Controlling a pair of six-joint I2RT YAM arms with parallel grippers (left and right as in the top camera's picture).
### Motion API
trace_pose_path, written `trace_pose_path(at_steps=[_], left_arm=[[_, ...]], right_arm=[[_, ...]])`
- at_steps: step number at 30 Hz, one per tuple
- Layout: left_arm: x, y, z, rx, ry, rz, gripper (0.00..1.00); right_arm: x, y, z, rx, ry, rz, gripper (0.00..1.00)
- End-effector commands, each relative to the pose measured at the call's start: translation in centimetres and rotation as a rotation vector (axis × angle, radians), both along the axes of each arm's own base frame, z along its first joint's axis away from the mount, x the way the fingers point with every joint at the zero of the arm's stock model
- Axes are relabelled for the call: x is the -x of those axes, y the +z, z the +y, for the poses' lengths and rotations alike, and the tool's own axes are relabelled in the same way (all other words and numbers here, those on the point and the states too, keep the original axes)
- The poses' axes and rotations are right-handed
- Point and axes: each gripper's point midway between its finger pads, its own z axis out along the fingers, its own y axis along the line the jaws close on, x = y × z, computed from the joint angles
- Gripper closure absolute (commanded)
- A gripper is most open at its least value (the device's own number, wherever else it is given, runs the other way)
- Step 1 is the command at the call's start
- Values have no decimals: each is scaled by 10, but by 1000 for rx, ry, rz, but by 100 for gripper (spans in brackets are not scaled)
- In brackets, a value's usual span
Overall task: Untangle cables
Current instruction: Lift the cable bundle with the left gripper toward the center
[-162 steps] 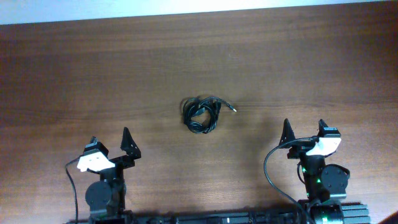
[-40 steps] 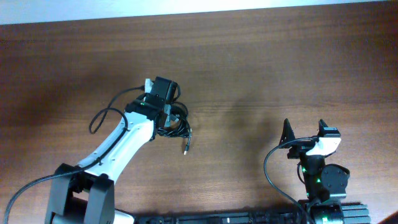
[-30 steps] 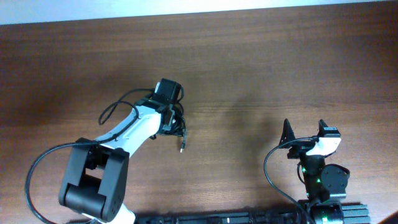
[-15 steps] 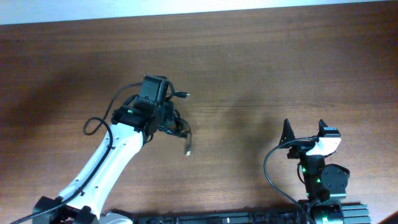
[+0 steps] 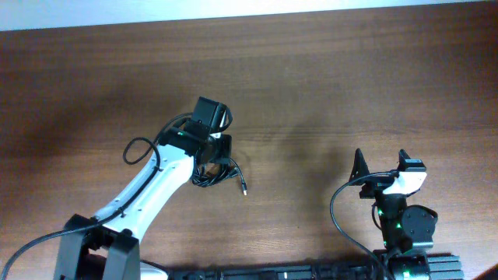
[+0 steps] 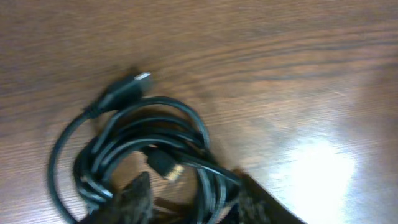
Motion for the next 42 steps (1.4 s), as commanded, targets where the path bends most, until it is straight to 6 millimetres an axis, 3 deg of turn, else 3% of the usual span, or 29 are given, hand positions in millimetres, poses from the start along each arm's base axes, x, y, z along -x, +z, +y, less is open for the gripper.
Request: trace_pose_path(at_steps=[1, 3, 7, 10, 14, 16, 17, 18, 22, 24, 25, 28, 32, 36, 42], left_arm=[[-5, 1, 26, -140, 52, -36, 49], [-7, 1, 37, -244, -32, -52, 51], [-3, -16, 34, -337, -316, -2, 35], [-2, -45, 32, -392, -483, 64, 31], [0, -89, 30, -449, -724, 146, 36], [-1, -102, 30, -457, -753, 157, 59], [-4, -107, 28, -456, -752, 152, 90], [-7, -108, 26, -449, -741, 140, 100], [-13, -99, 23, -406, -581, 111, 100], [-23, -81, 19, -354, -434, 60, 100], [-28, -70, 17, -326, -368, 29, 100], [-43, -13, 10, -188, -120, -118, 100], [-43, 33, 9, -19, 149, -201, 100], [-36, 33, 12, 25, 252, -168, 100], [-23, 28, -12, 141, 186, -81, 100]], right_arm=[[0, -4, 1, 1, 2, 7, 2], [0, -4, 1, 1, 2, 7, 2], [0, -4, 1, 1, 2, 7, 2], [0, -4, 1, 1, 1, 7, 1], [0, -4, 1, 1, 2, 7, 1], [0, -4, 1, 1, 2, 7, 2], [0, -4, 1, 1, 2, 7, 2], [0, -4, 1, 1, 1, 7, 2], [0, -4, 1, 1, 2, 7, 1], [0, -4, 1, 1, 1, 7, 2], [0, -4, 1, 1, 2, 7, 1], [0, -4, 1, 1, 2, 7, 2], [0, -4, 1, 1, 2, 7, 1], [0, -4, 1, 1, 1, 7, 2], [0, -4, 1, 1, 2, 7, 1]])
